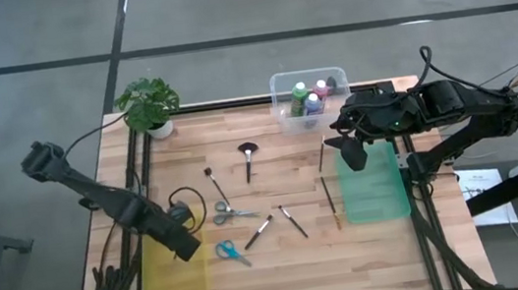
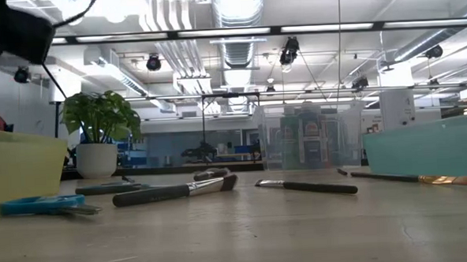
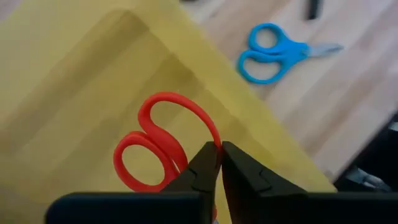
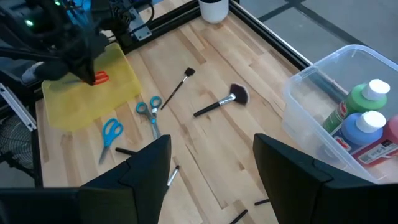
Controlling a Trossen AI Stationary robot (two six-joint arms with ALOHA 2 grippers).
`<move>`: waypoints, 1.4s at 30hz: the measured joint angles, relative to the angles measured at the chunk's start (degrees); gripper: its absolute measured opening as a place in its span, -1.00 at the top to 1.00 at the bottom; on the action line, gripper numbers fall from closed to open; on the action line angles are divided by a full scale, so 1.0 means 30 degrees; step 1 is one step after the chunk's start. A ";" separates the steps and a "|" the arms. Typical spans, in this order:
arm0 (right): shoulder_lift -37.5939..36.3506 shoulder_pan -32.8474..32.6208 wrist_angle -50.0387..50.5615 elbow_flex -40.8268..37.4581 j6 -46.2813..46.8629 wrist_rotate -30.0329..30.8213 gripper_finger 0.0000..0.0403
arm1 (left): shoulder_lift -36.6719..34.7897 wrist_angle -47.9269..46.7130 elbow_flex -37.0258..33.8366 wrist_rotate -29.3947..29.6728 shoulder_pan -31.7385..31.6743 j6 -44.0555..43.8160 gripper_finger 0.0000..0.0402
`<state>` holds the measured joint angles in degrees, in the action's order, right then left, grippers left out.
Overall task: Pick & Place Paint Supplies
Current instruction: Put the red scissors into the yellow bin, then put the blue scissors into the yellow bin
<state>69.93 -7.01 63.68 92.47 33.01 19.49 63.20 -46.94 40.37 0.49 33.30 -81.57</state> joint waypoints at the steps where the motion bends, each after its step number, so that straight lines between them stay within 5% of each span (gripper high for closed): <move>1: 0.0000 0.0000 0.0000 0.0000 0.0000 0.0000 -0.13 | 0.0000 0.0390 -0.0362 0.0030 -0.0040 -0.0106 0.81; 12: 0.0000 0.0000 0.0007 0.0000 0.0488 -0.0015 -0.13 | -0.0153 0.1782 -0.1515 0.0332 -0.0060 -0.0200 0.52; 24: 0.0000 0.0000 0.0007 0.0000 0.0568 -0.0051 -0.13 | 0.0972 -0.0626 0.7738 0.0257 -0.3028 1.6652 0.51; 30: 0.0000 0.0000 0.0011 0.0000 0.0532 -0.0051 -0.13 | 0.3508 -0.4951 1.1924 0.0408 -0.4264 2.1019 0.50; 35: 0.0000 0.0000 0.0009 0.0000 0.0520 -0.0051 -0.13 | 0.5305 -0.5785 1.1564 0.0357 -0.4053 2.1115 0.50; 42: 0.0007 0.0007 0.0053 0.0000 0.0510 -0.0051 -0.13 | 0.7563 -0.2116 0.8945 -0.0626 -0.2863 2.0740 0.50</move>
<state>69.95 -6.99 63.84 92.47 34.54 19.33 85.89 -53.28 67.20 -1.39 24.72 -19.35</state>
